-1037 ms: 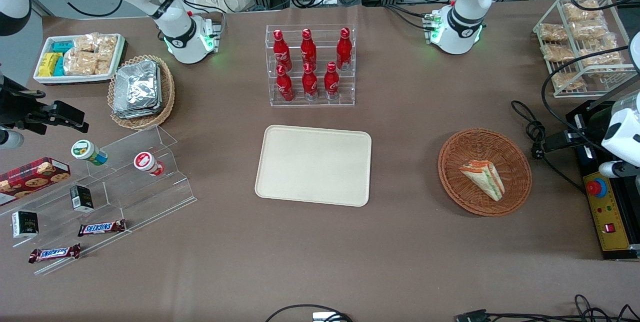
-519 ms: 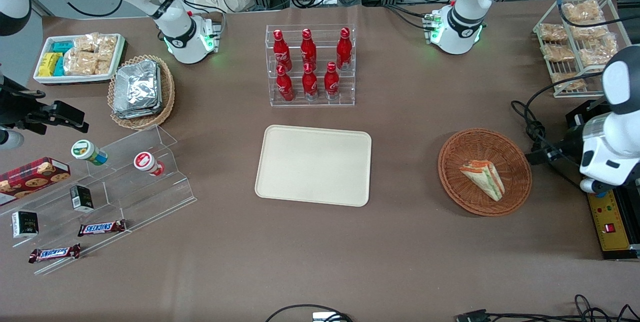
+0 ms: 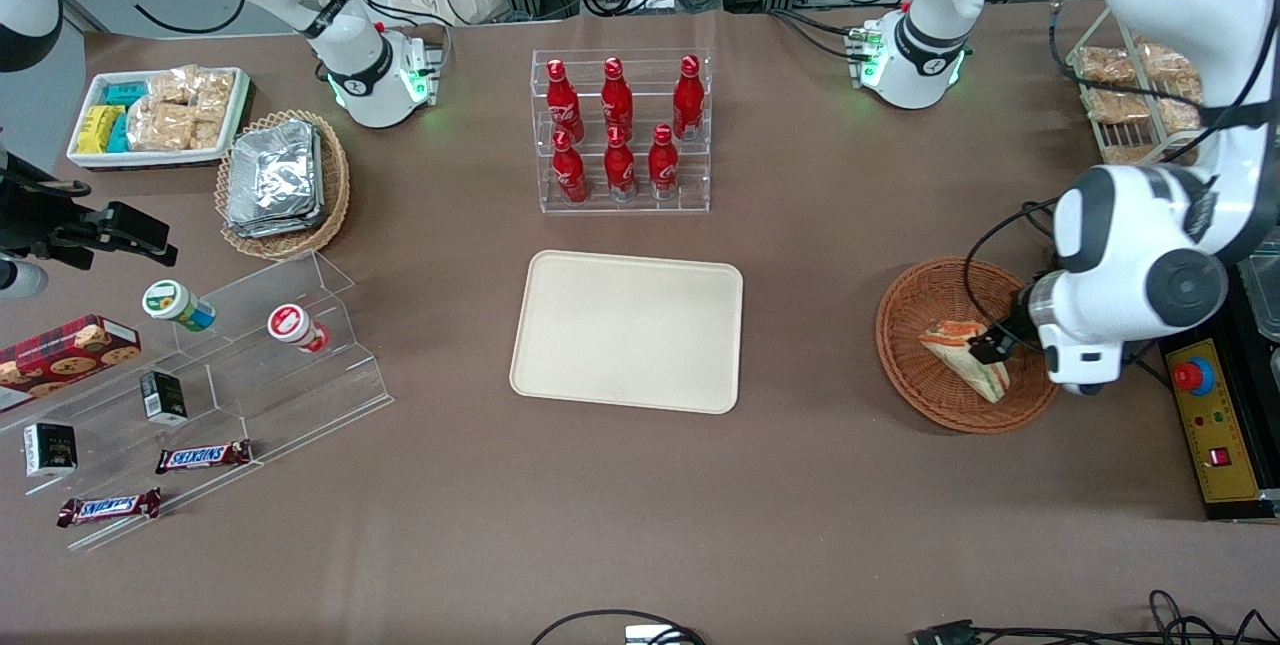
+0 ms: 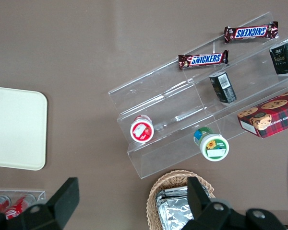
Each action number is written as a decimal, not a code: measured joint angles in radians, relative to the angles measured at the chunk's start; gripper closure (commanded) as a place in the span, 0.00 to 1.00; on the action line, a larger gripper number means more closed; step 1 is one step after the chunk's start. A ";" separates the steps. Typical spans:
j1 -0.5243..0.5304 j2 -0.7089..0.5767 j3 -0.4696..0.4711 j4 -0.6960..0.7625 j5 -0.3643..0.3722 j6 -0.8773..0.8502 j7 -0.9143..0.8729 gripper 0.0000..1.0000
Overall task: Place sandwich from basket to tray
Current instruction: 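Close the left gripper on the wrapped sandwich and lift it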
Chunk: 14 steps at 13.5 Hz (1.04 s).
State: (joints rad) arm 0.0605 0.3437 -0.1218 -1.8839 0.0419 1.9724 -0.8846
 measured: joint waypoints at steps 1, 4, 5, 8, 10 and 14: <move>0.000 0.016 0.001 0.000 0.001 0.006 -0.002 0.00; 0.002 0.038 0.006 -0.012 0.040 0.016 -0.003 0.00; 0.003 0.040 0.007 -0.029 0.055 0.037 -0.004 0.00; 0.006 0.049 0.011 -0.104 0.059 0.168 -0.006 0.00; 0.006 0.062 0.011 -0.108 0.059 0.208 -0.012 0.00; 0.005 0.094 0.011 -0.028 0.059 0.234 -0.024 0.45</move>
State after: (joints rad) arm 0.0656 0.4381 -0.1112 -1.9115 0.1004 2.2064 -0.9086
